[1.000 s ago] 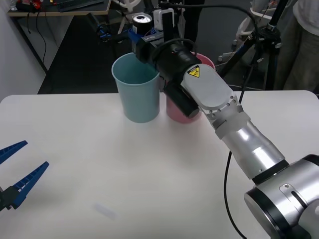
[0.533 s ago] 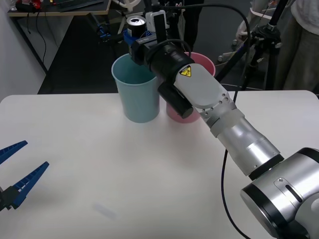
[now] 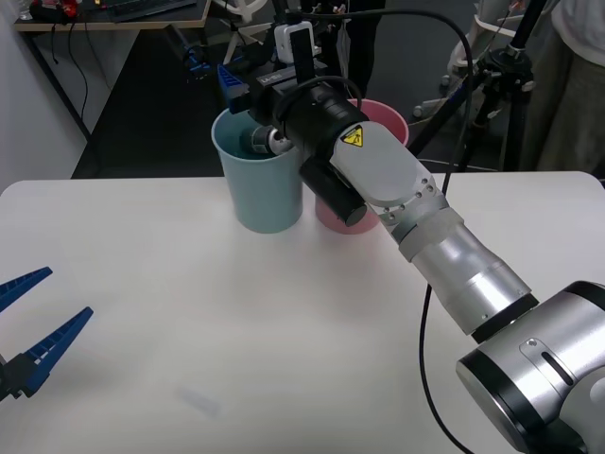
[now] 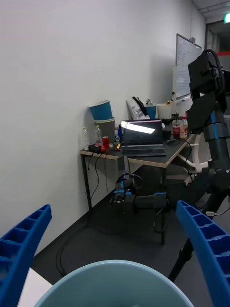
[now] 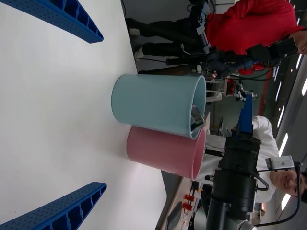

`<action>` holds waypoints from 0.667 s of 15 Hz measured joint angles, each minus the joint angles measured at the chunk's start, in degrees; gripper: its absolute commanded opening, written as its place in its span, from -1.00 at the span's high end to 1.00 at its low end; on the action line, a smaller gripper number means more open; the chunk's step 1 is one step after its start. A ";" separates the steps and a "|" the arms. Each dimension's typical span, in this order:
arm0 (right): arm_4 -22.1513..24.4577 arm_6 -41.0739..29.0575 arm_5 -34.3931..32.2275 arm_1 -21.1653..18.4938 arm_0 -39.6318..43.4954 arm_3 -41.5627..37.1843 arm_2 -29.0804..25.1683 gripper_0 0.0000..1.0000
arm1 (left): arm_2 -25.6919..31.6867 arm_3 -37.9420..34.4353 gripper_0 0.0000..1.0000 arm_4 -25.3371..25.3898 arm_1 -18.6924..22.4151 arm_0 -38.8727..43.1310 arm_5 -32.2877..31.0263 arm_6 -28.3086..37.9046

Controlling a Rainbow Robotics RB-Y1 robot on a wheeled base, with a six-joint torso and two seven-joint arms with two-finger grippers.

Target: Grasp the object on the table and drop it into the matching bin: aluminum can to the light blue bin, PET bottle to the pink bin.

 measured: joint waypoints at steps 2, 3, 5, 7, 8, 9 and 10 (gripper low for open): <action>-0.03 0.24 0.00 0.00 0.00 0.00 0.00 -1.00 | 0.00 0.00 -1.00 0.00 0.00 0.00 0.00 0.00; -0.03 0.38 0.00 0.00 0.00 0.00 0.03 -1.00 | 0.00 0.00 -1.00 0.00 0.00 0.00 0.00 0.00; -0.06 0.64 -0.01 0.00 0.12 0.00 0.09 -1.00 | 0.00 0.00 -1.00 0.00 0.00 0.00 0.00 0.00; -0.31 0.90 -0.08 0.00 0.39 -0.05 0.09 -1.00 | 0.00 0.00 -1.00 0.00 0.00 0.00 0.00 0.00; -0.37 1.04 -0.09 -0.16 0.95 -0.63 0.09 -1.00 | 0.00 0.00 -1.00 0.00 0.00 0.00 0.00 0.00; -0.38 1.13 -0.12 -0.56 1.94 -1.95 0.09 -1.00 | 0.00 0.00 -1.00 0.00 0.00 0.00 0.00 0.00; -0.39 1.19 -0.33 -1.03 3.30 -3.78 0.09 -1.00 | 0.00 0.00 -1.00 0.00 0.00 0.00 0.00 0.00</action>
